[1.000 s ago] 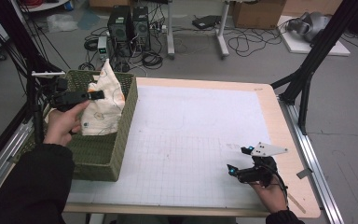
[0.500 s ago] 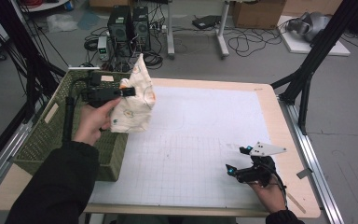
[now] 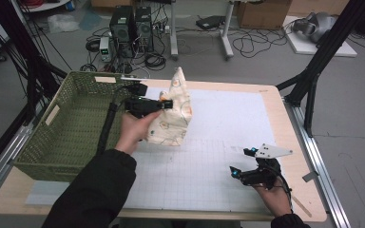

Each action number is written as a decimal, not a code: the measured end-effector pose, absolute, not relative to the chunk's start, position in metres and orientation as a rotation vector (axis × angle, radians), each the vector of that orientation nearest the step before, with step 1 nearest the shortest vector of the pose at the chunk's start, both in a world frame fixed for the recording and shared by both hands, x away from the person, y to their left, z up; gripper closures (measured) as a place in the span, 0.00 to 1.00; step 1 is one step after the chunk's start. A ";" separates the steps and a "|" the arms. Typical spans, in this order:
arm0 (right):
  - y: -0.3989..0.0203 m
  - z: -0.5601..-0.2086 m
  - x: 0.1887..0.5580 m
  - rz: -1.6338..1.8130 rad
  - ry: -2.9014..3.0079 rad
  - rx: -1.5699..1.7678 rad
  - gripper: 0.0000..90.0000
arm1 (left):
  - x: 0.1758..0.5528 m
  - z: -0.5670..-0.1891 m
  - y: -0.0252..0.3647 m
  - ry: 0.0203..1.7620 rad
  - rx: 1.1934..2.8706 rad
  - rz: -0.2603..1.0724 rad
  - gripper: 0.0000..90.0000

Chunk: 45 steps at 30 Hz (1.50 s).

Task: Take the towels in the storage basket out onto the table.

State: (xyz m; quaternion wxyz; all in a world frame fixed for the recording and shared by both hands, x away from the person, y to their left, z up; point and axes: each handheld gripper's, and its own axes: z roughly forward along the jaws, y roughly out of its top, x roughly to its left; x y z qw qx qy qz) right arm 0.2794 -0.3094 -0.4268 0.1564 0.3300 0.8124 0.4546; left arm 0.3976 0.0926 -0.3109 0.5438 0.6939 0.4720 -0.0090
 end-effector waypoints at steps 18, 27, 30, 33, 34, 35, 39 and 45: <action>-0.310 -0.419 0.290 1.324 2.319 0.942 0.26 | 0.405 -0.406 -0.013 1.194 1.768 -0.081 0.80; -0.267 -0.426 0.320 1.359 2.440 0.805 0.55 | 0.415 -0.425 -0.018 1.226 1.766 -0.043 0.63; -0.254 -0.432 0.324 1.361 2.499 0.782 0.60 | 0.415 -0.421 -0.013 1.218 1.761 -0.018 0.54; -0.243 -0.437 0.326 1.339 2.543 0.752 0.62 | 0.411 -0.410 -0.003 1.165 1.787 0.027 0.48; -0.243 -0.437 0.326 1.339 2.543 0.752 0.62 | 0.411 -0.410 -0.003 1.165 1.787 0.027 0.47; -0.238 -0.438 0.327 1.324 2.555 0.751 0.62 | 0.408 -0.405 0.001 1.140 1.797 0.055 0.47; -0.229 -0.443 0.331 1.280 2.555 0.761 0.63 | 0.404 -0.402 0.011 1.128 1.758 0.064 0.46; -0.219 -0.449 0.335 1.179 2.581 0.760 0.74 | 0.399 -0.404 0.022 1.124 1.746 0.071 0.45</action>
